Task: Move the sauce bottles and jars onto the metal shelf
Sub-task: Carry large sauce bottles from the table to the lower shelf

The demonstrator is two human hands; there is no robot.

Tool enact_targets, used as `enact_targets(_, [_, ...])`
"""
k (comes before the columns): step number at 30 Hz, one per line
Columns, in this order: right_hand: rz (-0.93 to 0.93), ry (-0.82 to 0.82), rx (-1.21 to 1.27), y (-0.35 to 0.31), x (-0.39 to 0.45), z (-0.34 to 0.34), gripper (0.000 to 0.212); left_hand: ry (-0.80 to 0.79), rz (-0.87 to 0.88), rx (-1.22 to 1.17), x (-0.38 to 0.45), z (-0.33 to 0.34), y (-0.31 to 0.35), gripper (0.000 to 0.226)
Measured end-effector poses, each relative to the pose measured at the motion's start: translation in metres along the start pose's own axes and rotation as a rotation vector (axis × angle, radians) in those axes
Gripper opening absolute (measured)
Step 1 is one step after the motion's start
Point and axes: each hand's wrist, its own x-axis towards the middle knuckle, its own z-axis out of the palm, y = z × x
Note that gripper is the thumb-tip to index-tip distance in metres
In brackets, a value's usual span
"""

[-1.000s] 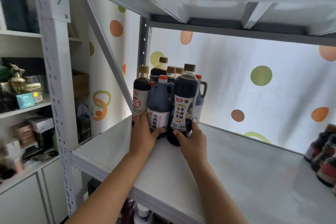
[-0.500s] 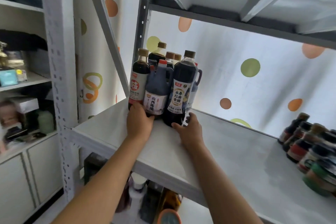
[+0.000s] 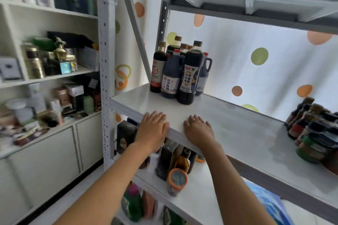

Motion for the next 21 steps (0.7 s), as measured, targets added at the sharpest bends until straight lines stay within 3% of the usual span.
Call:
enact_targets(4, [-0.113, 0.144, -0.196, 0.002, -0.049, 0.013, 0.057, -0.029, -0.106, 0.108, -0.041, 0.0, 0.023, 0.055])
enact_targets(7, [-0.204, 0.241, -0.148, 0.01, -0.09, 0.022, 0.058, -0.008, -0.197, 0.205, -0.08, 0.003, 0.044, 0.057])
enact_targets(13, [-0.475, 0.1, -0.002, 0.01, -0.177, 0.061, 0.06, 0.029, -0.402, 0.296, -0.191, 0.012, 0.076, 0.056])
enact_targets(21, [-0.868, -0.027, 0.067, -0.074, -0.304, 0.097, 0.059, 0.059, -0.728, 0.344, -0.363, -0.029, 0.079, 0.056])
